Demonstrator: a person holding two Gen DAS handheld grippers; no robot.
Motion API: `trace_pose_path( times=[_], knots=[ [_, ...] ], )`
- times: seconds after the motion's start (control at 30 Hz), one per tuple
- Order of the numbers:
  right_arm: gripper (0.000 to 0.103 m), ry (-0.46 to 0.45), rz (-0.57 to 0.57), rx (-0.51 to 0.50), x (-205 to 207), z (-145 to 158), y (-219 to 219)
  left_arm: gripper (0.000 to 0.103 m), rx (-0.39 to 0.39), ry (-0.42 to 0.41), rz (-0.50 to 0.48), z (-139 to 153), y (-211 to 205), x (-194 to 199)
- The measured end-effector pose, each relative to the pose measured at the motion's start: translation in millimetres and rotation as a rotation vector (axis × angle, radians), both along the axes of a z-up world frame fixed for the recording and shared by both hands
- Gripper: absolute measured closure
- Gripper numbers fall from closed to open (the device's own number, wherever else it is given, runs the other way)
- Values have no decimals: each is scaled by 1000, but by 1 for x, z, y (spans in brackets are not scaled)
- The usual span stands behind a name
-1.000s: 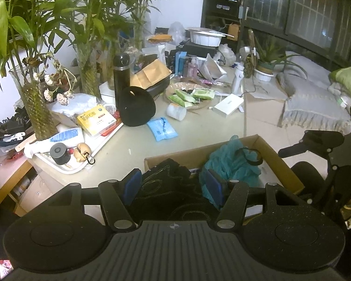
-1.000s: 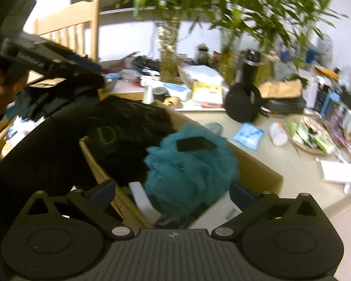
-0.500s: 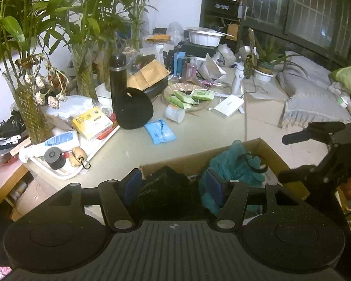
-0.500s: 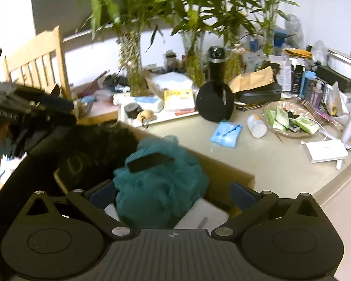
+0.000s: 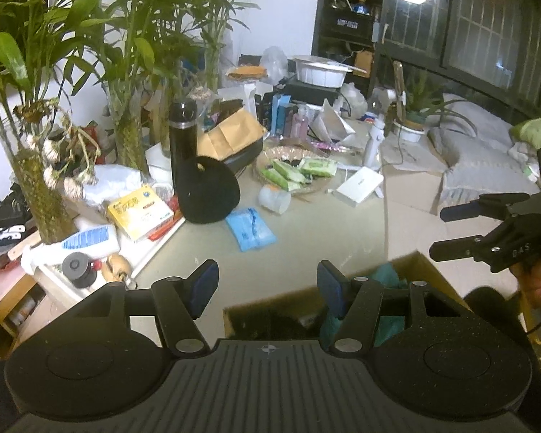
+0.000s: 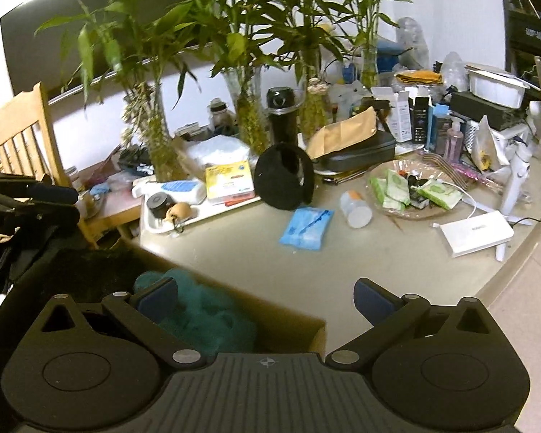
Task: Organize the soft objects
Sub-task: 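Move the right gripper toward the blue wet-wipes pack on the table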
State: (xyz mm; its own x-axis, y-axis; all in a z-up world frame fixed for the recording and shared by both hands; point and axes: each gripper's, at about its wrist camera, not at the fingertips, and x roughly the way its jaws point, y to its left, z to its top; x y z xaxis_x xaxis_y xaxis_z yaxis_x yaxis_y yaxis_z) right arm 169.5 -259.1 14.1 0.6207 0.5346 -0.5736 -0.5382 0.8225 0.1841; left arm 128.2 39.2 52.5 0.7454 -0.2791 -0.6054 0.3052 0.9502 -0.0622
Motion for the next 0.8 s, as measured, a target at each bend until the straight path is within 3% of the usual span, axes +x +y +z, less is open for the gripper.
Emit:
trace_pose_path(
  times=[0.23, 0.47, 0.8],
  knots=[
    [0, 24, 11, 14, 34, 18, 2, 44, 28, -39, -40, 21, -7, 31],
    [0, -22, 21, -12, 60, 36, 2, 43, 20, -62, -14, 41, -4, 65],
    [0, -17, -17, -19, 85, 3, -11, 43, 30, -30, 20, 22, 6, 88]
  ],
)
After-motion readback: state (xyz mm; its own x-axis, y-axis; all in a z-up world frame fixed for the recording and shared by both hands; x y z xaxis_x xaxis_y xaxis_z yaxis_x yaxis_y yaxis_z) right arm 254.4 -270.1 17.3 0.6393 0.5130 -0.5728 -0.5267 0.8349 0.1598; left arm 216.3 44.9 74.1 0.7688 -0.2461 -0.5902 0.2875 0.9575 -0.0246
